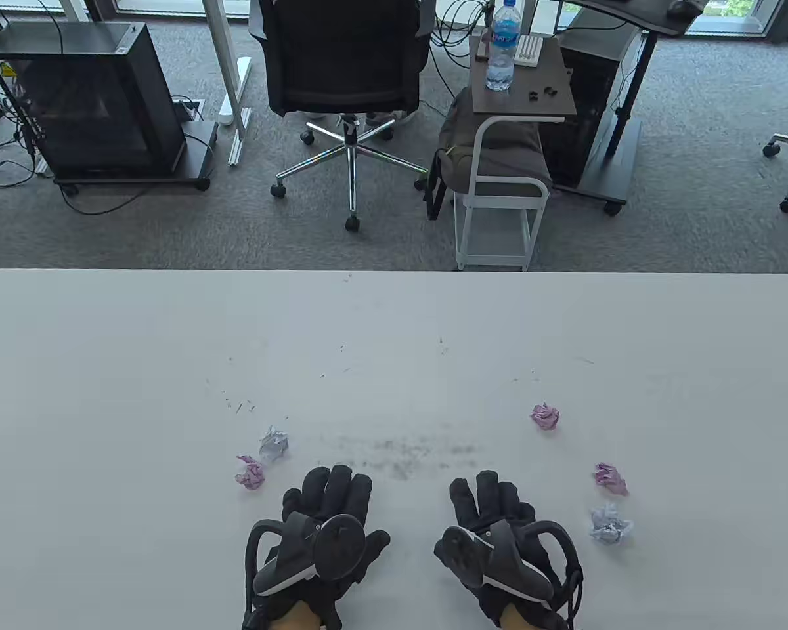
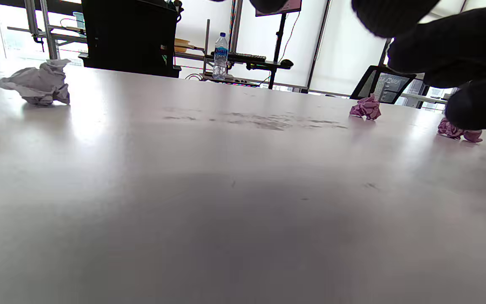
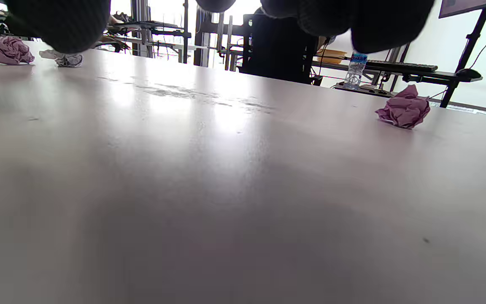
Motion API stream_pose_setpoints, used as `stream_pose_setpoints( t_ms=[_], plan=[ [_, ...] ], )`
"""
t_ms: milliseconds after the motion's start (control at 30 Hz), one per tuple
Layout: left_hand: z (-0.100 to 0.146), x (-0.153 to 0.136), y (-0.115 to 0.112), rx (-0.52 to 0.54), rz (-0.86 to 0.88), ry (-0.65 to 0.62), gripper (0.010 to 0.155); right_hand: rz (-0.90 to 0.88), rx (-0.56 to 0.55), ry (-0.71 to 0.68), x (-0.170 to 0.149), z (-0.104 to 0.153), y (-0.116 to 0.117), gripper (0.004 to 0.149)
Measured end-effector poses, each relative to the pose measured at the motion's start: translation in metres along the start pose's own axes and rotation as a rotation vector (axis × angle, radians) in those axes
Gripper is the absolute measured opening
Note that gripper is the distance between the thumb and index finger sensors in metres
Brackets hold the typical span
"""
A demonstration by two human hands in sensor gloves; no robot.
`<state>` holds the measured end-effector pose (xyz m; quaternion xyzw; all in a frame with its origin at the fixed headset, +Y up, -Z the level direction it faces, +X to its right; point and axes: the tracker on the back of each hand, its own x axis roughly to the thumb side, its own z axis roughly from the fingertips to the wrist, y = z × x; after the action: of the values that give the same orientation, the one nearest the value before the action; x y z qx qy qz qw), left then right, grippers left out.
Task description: Flatten crumpled invoices and stack
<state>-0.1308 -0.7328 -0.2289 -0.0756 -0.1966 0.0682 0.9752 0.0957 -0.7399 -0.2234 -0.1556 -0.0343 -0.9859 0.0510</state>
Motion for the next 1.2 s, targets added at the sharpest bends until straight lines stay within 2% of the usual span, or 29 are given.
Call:
stream_pose_setpoints(
  t_ms=[333,533,667,767,867,967,1200],
  plan=[
    [0.001,-0.002,0.0,-0.003,0.024,0.011,0.077,-0.018,-0.004,-0.016,0.001,-0.001,0.003,0.083],
    [0.004,-0.011,0.0,0.014,0.13,0.035,0.076,-0.037,0.0,-0.019,0.0,-0.001,0.003,0.083],
    [0.01,-0.039,0.009,0.119,0.238,0.15,0.076,-0.076,-0.014,-0.022,-0.001,-0.001,0.001,0.082],
    [0.015,-0.068,0.014,0.085,0.304,0.265,0.078,-0.052,0.001,-0.035,0.003,0.0,-0.001,0.083],
    [0.02,-0.096,0.018,0.068,0.25,0.371,0.08,-0.046,-0.024,-0.056,0.006,-0.001,-0.004,0.082],
    [0.02,-0.118,0.013,0.043,0.28,0.461,0.078,-0.061,-0.001,-0.084,0.013,-0.003,-0.002,0.082],
    [0.005,-0.136,-0.013,-0.011,0.272,0.544,0.073,-0.089,-0.009,-0.121,0.015,-0.002,-0.004,0.082]
  ],
)
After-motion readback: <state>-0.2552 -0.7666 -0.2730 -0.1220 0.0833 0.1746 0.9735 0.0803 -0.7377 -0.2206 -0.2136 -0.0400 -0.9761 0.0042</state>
